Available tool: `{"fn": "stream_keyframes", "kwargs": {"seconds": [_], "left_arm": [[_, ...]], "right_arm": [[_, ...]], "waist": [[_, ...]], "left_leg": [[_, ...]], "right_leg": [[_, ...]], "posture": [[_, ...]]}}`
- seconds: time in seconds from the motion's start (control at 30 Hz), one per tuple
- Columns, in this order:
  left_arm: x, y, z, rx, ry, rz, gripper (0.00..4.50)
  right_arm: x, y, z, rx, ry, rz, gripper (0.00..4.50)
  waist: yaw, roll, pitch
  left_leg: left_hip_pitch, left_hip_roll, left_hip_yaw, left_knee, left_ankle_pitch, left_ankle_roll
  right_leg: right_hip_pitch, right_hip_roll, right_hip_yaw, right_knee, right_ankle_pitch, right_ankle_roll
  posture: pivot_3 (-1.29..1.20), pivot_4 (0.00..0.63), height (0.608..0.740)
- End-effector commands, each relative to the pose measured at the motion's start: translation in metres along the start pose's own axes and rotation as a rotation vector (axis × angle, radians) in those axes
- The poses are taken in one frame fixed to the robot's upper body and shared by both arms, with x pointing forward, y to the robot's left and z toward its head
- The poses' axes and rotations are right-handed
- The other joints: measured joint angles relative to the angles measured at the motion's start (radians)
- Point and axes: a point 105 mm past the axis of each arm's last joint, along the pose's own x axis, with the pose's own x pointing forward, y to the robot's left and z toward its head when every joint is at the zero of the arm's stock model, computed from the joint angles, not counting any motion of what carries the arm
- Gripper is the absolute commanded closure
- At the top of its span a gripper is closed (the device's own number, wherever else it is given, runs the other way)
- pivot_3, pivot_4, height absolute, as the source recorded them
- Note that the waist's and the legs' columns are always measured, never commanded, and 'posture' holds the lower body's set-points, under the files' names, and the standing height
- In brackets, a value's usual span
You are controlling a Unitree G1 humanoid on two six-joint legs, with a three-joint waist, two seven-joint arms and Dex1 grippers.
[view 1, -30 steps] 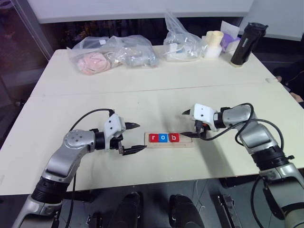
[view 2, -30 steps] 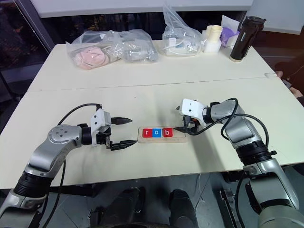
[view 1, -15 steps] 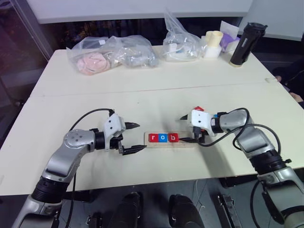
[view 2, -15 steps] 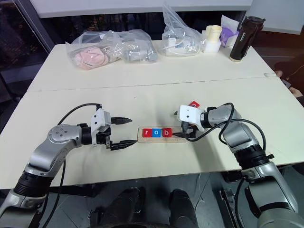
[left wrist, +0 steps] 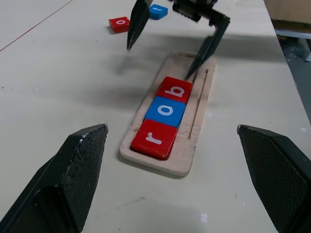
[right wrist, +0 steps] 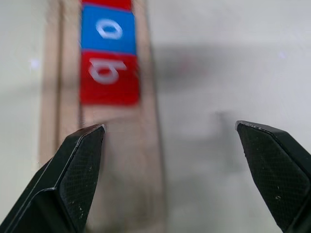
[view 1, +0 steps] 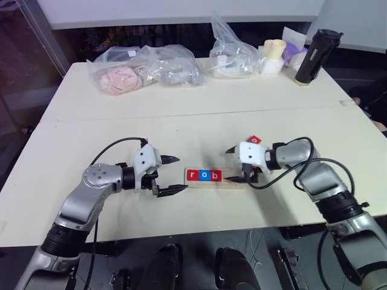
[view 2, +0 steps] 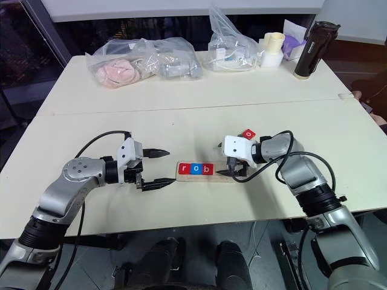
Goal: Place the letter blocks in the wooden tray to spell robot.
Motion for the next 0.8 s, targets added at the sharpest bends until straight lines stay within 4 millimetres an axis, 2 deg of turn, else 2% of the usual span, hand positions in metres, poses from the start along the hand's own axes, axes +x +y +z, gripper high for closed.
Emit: {"fn": "stream_keyframes", "kwargs": {"seconds": [0.03,0.1,0.2,0.27,0.33,0.53,0.8], "left_arm": [[-0.001,0.0,0.009,0.035,-0.024,0.002,0.0],[-0.001,0.0,0.009,0.034,-0.025,0.003,0.0],[0.002,-0.001,0.008,0.031,-0.03,-0.001,0.0],[0.004,-0.001,0.008,0.031,-0.032,-0.005,0.0],[0.004,-0.001,0.009,0.032,-0.033,-0.007,0.0],[0.005,0.001,0.01,0.038,-0.033,-0.014,0.0],[0.007,0.002,0.011,0.046,-0.036,-0.017,0.0]], "right_arm": [[-0.027,-0.042,0.014,0.035,-0.031,-0.222,0.06],[-0.029,-0.049,0.011,0.073,-0.024,-0.275,0.06],[-0.035,-0.072,-0.009,0.295,0.029,-0.525,0.06],[-0.033,-0.075,-0.02,0.409,0.06,-0.631,0.06],[-0.03,-0.074,-0.025,0.452,0.072,-0.674,0.06],[-0.026,-0.073,-0.04,0.521,0.092,-0.69,0.06],[-0.013,-0.067,-0.055,0.583,0.072,-0.543,0.06]], "waist": [[-0.001,0.0,0.0],[-0.003,0.0,0.0],[-0.002,0.0,0.0],[-0.001,0.0,0.0],[-0.001,0.0,0.0],[-0.001,0.0,0.0],[-0.009,0.0,0.0]], "left_leg": [[0.0,0.0,0.0,0.0,0.0,0.0],[0.0,0.0,0.0,0.0,0.0,0.0],[0.0,0.001,0.0,-0.001,0.0,0.0],[0.0,0.001,0.0,-0.001,0.0,0.0],[-0.001,0.0,0.0,-0.001,0.0,-0.001],[-0.001,0.0,0.0,-0.001,0.001,-0.001],[-0.001,0.0,0.001,-0.001,0.001,0.0]], "right_leg": [[0.0,0.0,0.0,0.0,0.0,0.0],[0.0,0.0,0.0,0.0,0.0,0.0],[-0.001,0.0,0.0,0.0,0.0,0.0],[-0.001,0.0,0.0,0.001,0.0,0.0],[-0.002,0.0,0.001,0.001,0.0,0.0],[-0.002,0.001,0.001,0.001,0.0,0.0],[-0.002,0.002,0.001,0.001,0.0,0.0]], "posture": [[0.0,0.15,0.725],[0.0,0.15,0.725],[0.0,0.15,0.725],[0.0,0.15,0.725],[0.0,0.15,0.725],[0.0,0.15,0.725],[0.0,0.15,0.725]]}}
